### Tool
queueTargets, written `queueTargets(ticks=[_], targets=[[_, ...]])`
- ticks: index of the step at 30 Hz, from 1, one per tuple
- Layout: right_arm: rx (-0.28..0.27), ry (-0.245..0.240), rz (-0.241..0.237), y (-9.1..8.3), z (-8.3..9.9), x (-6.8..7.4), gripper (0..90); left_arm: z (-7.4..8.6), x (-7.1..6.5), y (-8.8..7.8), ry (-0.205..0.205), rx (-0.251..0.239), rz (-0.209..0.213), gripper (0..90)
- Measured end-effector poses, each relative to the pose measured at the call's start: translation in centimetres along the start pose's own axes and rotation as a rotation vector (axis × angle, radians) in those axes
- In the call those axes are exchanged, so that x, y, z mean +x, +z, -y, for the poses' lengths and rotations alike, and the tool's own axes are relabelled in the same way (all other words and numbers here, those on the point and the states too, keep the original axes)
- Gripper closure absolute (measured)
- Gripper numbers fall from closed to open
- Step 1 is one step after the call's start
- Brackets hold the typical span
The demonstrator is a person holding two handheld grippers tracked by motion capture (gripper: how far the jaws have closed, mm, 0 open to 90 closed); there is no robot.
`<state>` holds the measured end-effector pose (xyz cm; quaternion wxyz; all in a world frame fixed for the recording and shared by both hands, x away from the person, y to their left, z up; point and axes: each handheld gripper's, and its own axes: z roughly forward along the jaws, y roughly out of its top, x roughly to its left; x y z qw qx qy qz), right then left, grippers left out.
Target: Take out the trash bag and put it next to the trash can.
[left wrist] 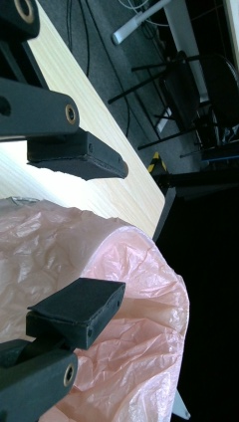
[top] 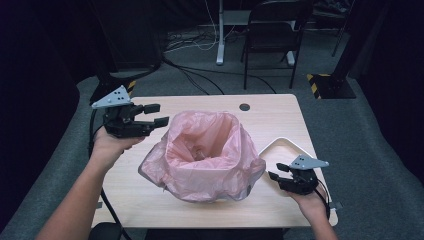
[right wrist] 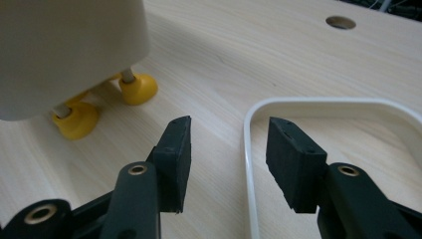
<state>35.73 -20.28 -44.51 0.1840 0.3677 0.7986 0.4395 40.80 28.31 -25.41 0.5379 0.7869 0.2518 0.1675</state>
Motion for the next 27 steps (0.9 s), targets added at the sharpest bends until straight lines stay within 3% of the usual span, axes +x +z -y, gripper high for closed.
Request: queueTargets(ticks=[13,20,27], targets=[[-0.031,-0.056,-0.044,-2.6,-4.0,2.0,49.0,-0.4,-0.5,1.3,0.012,0.016,0.027,41.0],[-0.07,-0.066,-0.078,-4.0,-5.4,2.8,48.5,0.0,-0.2,2.9,-0.006,0.049,0.047,41.9],[-0.07,-0.092,-0.083,-4.4,-6.1,3.3,47.7,0.2,0.2,3.6,-0.037,0.068,0.086,46.8]])
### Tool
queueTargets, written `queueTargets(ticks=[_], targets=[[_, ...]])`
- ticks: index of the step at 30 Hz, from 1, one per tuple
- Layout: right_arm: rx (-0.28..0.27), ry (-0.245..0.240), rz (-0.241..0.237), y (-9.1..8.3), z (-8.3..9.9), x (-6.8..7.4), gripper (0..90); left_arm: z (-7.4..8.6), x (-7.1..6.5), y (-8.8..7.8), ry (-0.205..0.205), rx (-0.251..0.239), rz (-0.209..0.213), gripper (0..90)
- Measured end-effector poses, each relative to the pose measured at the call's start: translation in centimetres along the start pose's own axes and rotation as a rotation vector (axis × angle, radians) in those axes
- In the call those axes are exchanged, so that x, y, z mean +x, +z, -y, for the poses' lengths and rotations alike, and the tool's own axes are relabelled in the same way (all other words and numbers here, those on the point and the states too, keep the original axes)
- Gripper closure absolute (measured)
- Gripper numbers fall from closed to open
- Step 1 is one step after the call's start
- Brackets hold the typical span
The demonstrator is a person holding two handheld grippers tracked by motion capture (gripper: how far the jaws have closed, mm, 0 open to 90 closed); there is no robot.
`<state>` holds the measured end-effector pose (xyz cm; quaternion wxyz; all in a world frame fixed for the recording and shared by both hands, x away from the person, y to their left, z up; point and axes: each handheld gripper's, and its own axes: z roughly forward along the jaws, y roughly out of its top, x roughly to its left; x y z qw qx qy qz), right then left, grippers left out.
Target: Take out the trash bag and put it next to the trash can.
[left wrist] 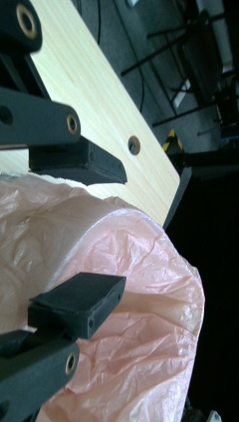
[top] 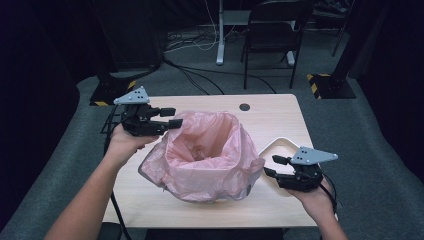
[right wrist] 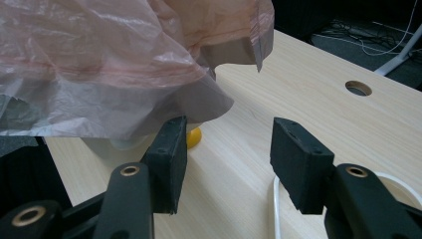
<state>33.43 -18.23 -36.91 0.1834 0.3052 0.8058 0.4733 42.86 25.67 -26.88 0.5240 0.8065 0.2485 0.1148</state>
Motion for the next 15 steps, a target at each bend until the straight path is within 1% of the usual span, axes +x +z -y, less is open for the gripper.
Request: queueTargets(ticks=[4,8,11,15], targets=[[-0.023,0.001,0.007,-0.5,-0.2,0.0,47.6,-0.1,0.1,0.2,-0.006,0.007,0.016,52.3],[-0.039,0.0,0.01,-1.2,-0.6,0.1,47.3,-0.3,-0.2,0.4,0.007,0.021,0.016,59.3],[-0.041,-0.014,0.017,-1.7,-1.1,0.3,47.0,-0.5,-0.4,0.5,0.015,0.032,-0.001,64.2],[-0.057,-0.037,0.019,-2.3,-1.7,0.7,46.9,-0.7,-0.3,0.5,0.002,0.031,-0.014,70.0]])
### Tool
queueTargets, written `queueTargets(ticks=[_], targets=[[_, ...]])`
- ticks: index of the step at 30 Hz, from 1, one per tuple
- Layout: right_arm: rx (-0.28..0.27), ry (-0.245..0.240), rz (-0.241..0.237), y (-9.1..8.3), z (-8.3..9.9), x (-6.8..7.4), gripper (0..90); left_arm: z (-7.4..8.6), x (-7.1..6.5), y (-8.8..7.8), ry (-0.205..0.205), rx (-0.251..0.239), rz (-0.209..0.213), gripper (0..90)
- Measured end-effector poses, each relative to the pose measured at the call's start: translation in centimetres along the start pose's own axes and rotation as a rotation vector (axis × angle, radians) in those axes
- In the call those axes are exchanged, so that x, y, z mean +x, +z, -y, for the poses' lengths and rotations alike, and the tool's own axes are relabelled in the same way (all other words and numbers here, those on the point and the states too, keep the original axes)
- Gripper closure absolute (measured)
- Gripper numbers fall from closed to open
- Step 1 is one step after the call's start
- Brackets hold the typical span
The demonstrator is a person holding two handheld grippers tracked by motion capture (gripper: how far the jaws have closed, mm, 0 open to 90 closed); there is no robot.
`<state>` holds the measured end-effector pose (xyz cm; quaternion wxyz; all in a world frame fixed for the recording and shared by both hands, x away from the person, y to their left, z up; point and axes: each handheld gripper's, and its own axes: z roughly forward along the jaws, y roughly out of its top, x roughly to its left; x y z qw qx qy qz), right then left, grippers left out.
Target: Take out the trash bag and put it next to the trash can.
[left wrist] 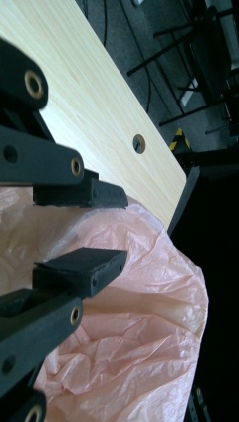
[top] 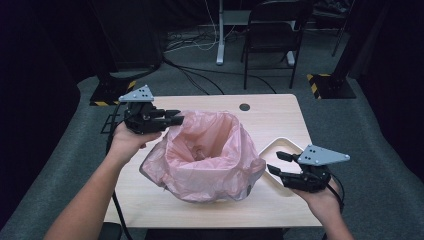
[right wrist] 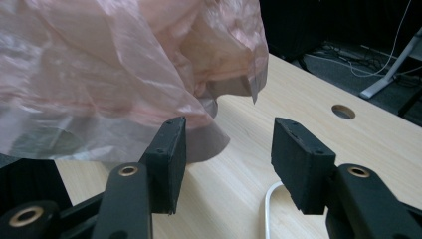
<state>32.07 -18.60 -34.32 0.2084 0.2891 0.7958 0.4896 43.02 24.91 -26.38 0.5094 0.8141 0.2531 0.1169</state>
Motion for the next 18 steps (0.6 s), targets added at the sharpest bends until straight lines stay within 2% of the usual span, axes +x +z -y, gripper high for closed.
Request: queueTargets(ticks=[6,11,18], targets=[[-0.027,-0.03,-0.013,-0.5,-0.9,1.0,46.9,-0.3,-0.2,-0.1,0.014,-0.004,-0.045,79.2],[-0.063,-0.063,-0.03,-1.0,-1.9,2.0,46.9,-0.7,-0.8,-0.3,0.058,-0.001,-0.097,84.7],[-0.101,-0.082,-0.093,-1.4,-3.2,3.2,45.9,-1.2,-1.2,-1.0,0.077,-0.025,-0.104,88.2]])
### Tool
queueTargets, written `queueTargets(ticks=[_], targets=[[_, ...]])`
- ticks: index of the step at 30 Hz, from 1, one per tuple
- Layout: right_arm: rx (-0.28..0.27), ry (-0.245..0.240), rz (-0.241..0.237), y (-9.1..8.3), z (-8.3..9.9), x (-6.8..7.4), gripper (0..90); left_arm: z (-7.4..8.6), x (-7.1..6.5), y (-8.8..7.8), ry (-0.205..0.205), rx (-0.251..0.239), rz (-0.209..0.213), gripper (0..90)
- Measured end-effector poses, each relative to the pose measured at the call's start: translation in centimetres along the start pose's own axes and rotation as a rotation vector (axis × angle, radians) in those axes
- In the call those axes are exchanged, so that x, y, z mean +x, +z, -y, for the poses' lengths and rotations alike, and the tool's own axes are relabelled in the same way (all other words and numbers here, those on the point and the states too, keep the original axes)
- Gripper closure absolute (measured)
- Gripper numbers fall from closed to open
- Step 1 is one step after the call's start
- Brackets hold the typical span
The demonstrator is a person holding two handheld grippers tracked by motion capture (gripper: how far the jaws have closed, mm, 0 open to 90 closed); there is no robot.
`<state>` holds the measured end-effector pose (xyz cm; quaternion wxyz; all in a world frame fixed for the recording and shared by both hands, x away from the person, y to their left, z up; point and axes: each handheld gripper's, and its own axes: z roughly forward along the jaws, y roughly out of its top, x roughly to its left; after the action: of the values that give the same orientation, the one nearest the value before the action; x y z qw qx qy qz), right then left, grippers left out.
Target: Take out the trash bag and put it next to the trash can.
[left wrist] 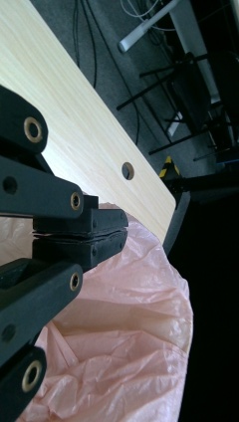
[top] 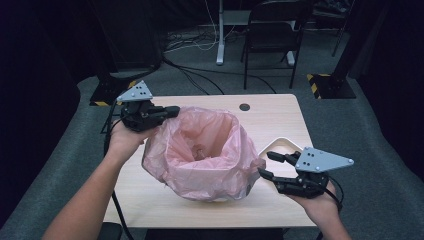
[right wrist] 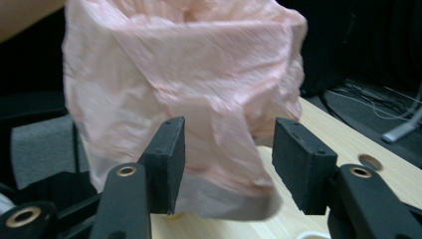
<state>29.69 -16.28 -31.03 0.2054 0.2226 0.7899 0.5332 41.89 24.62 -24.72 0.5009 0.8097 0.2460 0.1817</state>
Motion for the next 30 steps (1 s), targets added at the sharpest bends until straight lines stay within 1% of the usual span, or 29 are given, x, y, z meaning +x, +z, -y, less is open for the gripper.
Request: queueTargets(ticks=[5,9,19,25,27,30], targets=[[-0.019,-0.001,-0.046,0.4,-0.6,0.6,45.0,-0.3,-0.5,-0.4,0.017,-0.005,0.02,88.6],[-0.032,-0.003,-0.088,0.7,-1.0,1.1,44.3,-0.3,-0.7,-0.5,0.022,0.0,0.035,88.7],[-0.027,-0.02,-0.137,2.3,-1.7,1.9,45.0,-0.1,-0.5,-0.8,0.013,-0.002,0.053,88.9],[-0.005,-0.039,-0.168,3.5,-1.9,2.0,50.4,0.0,-0.4,-0.9,0.009,-0.005,0.061,89.0],[0.003,-0.038,-0.177,3.8,-1.9,2.0,55.0,0.1,-0.4,-0.9,0.006,-0.005,0.065,89.0],[0.005,-0.043,-0.181,3.9,-1.7,1.9,64.8,0.2,-0.3,-0.9,0.005,-0.006,0.068,89.1]])
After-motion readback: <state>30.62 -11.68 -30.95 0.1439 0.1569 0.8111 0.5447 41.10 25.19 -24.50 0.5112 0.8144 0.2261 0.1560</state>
